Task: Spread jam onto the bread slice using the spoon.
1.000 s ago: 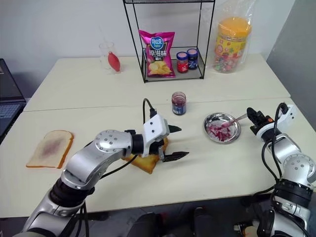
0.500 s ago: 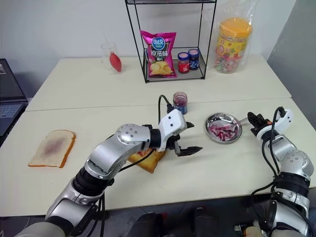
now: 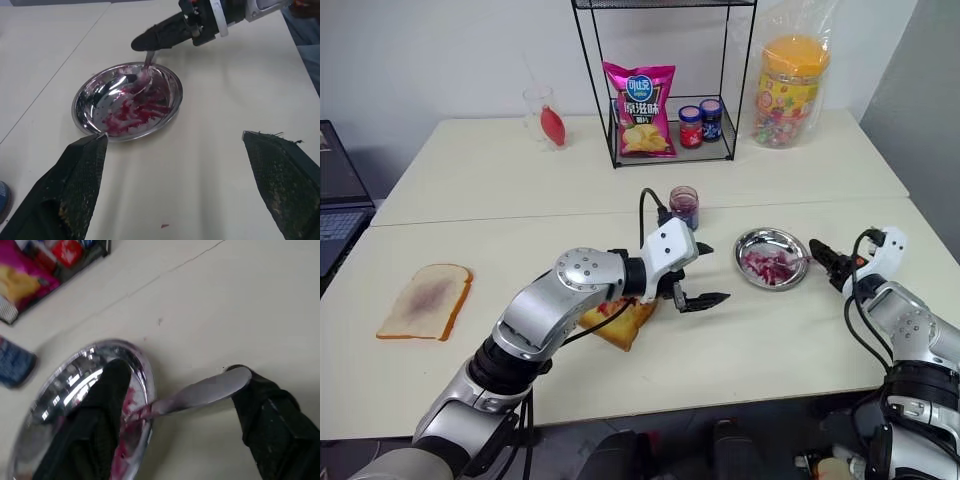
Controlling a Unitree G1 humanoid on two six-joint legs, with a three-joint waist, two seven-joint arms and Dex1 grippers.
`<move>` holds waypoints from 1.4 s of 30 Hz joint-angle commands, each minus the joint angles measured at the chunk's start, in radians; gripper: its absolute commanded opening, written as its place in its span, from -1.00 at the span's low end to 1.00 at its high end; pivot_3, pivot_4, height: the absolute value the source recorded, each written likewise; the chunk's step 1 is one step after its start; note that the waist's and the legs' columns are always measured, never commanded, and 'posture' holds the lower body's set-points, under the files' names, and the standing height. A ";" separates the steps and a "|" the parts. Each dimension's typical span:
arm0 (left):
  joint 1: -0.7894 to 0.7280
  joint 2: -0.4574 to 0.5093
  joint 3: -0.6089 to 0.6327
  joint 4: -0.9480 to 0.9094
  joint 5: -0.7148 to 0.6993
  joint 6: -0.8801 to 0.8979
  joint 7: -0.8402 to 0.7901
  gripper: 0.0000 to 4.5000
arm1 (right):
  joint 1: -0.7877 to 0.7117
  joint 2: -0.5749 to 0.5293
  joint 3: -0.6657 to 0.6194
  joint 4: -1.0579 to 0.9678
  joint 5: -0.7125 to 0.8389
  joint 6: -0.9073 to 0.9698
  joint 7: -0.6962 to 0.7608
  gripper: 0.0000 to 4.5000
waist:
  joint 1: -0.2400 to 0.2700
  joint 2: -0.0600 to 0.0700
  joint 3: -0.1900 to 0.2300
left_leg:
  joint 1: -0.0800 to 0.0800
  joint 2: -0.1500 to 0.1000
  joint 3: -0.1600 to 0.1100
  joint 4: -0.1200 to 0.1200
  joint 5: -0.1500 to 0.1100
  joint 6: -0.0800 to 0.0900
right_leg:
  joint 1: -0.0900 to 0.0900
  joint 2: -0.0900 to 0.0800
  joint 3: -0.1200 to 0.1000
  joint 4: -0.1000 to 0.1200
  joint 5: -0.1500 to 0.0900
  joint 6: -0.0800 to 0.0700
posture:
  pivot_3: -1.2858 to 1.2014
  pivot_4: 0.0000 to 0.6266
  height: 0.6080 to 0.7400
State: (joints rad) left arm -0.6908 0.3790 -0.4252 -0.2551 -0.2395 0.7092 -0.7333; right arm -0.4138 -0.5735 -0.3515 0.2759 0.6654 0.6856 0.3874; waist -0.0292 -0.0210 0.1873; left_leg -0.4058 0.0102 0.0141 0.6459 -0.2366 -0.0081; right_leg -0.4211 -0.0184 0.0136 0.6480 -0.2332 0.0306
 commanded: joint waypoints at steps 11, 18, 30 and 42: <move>-0.028 -0.017 0.024 0.007 0.025 -0.042 -0.003 1.00 | 0.049 -0.041 0.077 -0.103 -0.218 -0.271 0.130 1.00 | 0.001 0.000 0.000 | 0.002 0.000 0.001 0.000 0.000 0.000 | 0.001 0.000 0.001 0.001 0.000 0.000 | 0.03 -0.52 1.00; 0.002 0.053 0.083 -0.030 0.040 -0.058 0.002 1.00 | 0.033 -0.018 0.011 -0.146 -0.232 -0.371 0.077 1.00 | 0.000 0.000 0.000 | 0.003 0.000 0.002 0.000 0.000 0.000 | 0.001 0.000 0.002 0.002 0.000 0.000 | 0.03 -0.52 1.00; 0.320 0.551 0.498 -0.219 -0.039 -0.015 -0.179 1.00 | 0.249 -0.258 0.021 -0.587 -0.094 -0.140 0.362 1.00 | 0.000 0.000 0.000 | 0.004 0.001 0.002 -0.001 0.000 0.000 | 0.001 0.000 0.002 0.002 0.000 0.000 | 0.03 -0.52 1.00; 0.646 0.729 0.772 -0.136 -0.068 -0.162 -0.364 1.00 | 0.423 -0.479 -0.094 -0.686 -0.049 -0.224 0.742 1.00 | 0.012 -0.001 0.000 | 0.006 0.001 0.003 0.001 0.000 0.000 | 0.003 -0.002 0.001 0.000 -0.002 -0.008 | 0.03 -0.52 1.00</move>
State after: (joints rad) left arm -0.0563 1.0885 0.3032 -0.3856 -0.3128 0.5910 -1.0864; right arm 0.0166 -1.0393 -0.4010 -0.3891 0.6038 0.5059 1.0839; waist -0.0169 -0.0225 0.1874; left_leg -0.3997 0.0123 0.0169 0.6465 -0.2367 -0.0081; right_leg -0.4181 -0.0208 0.0142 0.6479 -0.2350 0.0223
